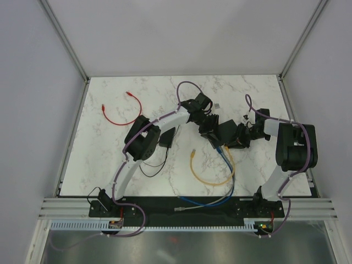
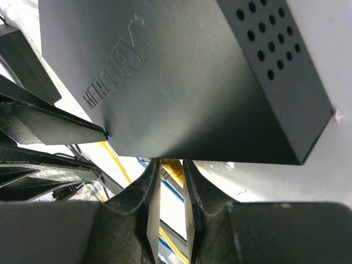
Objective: Pull the plug from the switch port
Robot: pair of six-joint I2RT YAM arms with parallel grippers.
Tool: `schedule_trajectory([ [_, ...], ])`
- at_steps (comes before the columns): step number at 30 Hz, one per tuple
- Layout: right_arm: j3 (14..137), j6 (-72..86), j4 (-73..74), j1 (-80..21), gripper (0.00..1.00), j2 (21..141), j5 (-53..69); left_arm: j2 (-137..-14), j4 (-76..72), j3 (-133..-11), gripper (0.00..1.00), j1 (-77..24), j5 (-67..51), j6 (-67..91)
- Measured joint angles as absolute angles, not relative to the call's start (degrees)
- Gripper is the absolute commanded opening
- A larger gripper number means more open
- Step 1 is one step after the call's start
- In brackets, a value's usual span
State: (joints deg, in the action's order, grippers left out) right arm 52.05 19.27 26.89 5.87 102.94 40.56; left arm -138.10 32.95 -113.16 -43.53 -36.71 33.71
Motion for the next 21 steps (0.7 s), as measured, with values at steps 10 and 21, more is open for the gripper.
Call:
schedule_trajectory([
  [10, 55.44, 17.30, 32.67, 4.95, 0.00, 103.68, 37.17, -139.00, 32.93, -114.06, 0.43, -43.53, -37.63, 34.87],
  [21, 53.69, 16.29, 36.71, 5.08, 0.00, 100.31, 32.05, -140.05, 33.06, -115.44, 0.43, -43.53, -38.68, 35.38],
])
